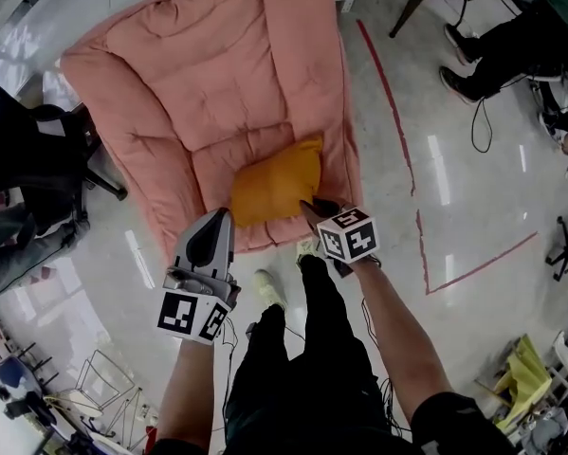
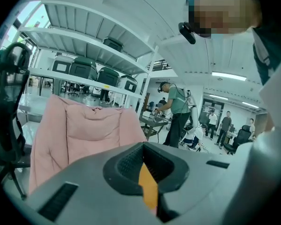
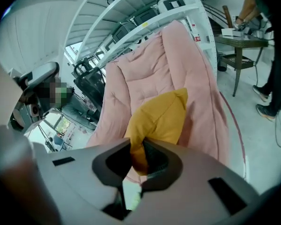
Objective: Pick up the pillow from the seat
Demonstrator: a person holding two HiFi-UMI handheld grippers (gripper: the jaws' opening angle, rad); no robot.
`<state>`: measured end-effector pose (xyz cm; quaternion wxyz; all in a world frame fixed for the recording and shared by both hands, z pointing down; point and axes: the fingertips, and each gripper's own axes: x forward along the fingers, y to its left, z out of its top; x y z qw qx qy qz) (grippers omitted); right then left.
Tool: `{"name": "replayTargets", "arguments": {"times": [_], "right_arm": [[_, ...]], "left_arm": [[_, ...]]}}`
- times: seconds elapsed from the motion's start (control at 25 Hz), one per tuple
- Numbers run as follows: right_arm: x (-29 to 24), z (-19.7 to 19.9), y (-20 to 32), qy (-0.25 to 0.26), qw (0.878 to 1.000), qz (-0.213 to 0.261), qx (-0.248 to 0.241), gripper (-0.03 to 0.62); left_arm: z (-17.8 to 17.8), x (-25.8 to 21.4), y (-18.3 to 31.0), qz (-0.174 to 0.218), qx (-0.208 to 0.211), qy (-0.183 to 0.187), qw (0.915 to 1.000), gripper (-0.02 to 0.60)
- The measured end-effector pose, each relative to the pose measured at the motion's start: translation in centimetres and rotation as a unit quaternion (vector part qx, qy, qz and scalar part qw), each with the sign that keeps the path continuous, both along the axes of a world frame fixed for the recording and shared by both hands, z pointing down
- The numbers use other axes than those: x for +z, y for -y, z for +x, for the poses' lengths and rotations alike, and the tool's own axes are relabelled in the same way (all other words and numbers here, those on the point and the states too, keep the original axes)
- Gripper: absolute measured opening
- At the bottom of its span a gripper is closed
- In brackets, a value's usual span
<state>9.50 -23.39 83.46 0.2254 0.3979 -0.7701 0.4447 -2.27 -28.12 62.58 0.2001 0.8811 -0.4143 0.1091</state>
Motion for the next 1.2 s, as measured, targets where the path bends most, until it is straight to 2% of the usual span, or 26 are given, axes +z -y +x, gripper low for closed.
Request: {"name": "replayTargets", "arguments": {"times": [0.28, 0.56, 0.92, 1.2], "right_arm": [[-6.8, -0.6, 0.0, 0.048, 0.998, 0.038, 0.025, 0.026], [-16.6, 0.1, 0.8, 0.078, 0.990, 0.091, 0.072, 0.026], [-30.1, -0.1, 1.7, 0.106, 0.972, 0.169, 0.121, 0.026], [-40.2, 0.0, 1.8, 0.131, 0.954, 0.225, 0.147, 0.026]], "left_arm": [[-1.5, -3.2, -1.5, 0.017, -0.008, -0.003, 0.9998, 0.005], [-2.9, -7.8, -2.1, 0.022, -0.022, -0.008, 0.9995, 0.005], [-6.2, -14.6, -2.7, 0.022, -0.051, -0.030, 0.9980, 0.005], [-7.9, -21.5, -3.7, 0.040, -0.064, -0.050, 0.9959, 0.005]]}}
